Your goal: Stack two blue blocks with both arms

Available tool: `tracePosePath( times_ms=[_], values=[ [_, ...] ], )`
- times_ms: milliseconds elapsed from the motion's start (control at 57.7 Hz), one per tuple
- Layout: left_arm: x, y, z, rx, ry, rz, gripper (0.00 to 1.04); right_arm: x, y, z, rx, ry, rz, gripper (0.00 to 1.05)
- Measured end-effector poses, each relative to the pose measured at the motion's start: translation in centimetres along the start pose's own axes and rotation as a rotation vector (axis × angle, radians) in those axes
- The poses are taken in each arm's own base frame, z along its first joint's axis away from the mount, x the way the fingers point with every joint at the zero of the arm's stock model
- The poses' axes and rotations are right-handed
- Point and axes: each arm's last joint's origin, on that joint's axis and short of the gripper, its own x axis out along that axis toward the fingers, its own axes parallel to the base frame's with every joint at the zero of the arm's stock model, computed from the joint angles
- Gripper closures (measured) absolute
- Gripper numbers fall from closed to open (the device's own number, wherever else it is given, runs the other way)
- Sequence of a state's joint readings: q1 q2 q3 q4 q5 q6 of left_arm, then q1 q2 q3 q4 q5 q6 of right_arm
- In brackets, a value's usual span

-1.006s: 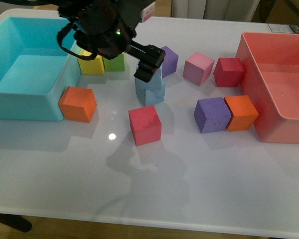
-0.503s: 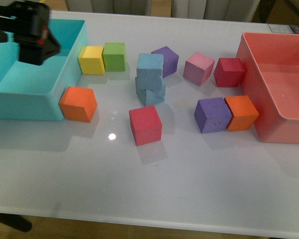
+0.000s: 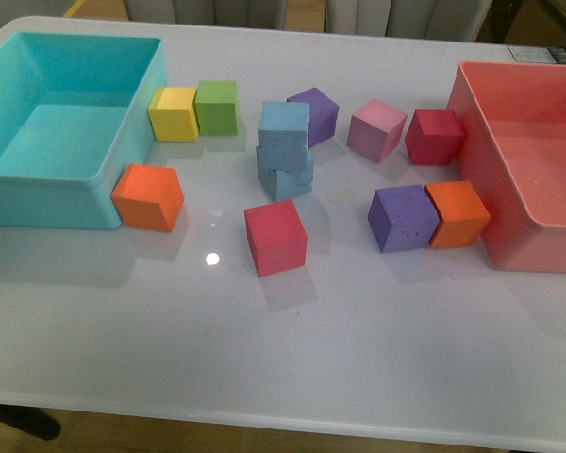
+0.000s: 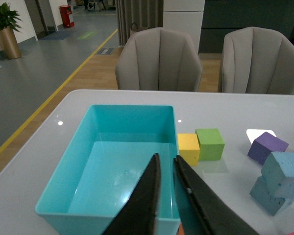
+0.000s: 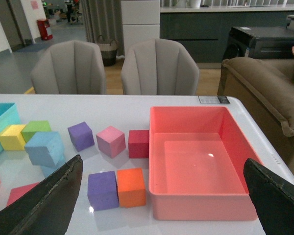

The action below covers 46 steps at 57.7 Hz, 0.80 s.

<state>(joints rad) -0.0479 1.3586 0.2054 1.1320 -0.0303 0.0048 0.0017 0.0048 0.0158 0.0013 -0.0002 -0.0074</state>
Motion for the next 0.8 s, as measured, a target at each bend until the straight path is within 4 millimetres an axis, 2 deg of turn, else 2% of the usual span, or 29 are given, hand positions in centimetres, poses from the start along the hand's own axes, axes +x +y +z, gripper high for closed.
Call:
tracePosePath(
  times_ms=[121,382,798],
  values=[
    [-1.6,0.8,0.3,-0.004,-0.014,0.020,1.03,0.0,0.0,0.0,0.000,0.000,0.000,0.09],
    [-4.5,0.8,0.2,-0.004,-0.008,0.014,1.03,0.0,0.0,0.0,0.000,0.000,0.000,0.09],
    [-7.5,0.8,0.4,-0.004,-0.015,0.014,1.03,0.0,0.0,0.0,0.000,0.000,0.000,0.09]
  ],
)
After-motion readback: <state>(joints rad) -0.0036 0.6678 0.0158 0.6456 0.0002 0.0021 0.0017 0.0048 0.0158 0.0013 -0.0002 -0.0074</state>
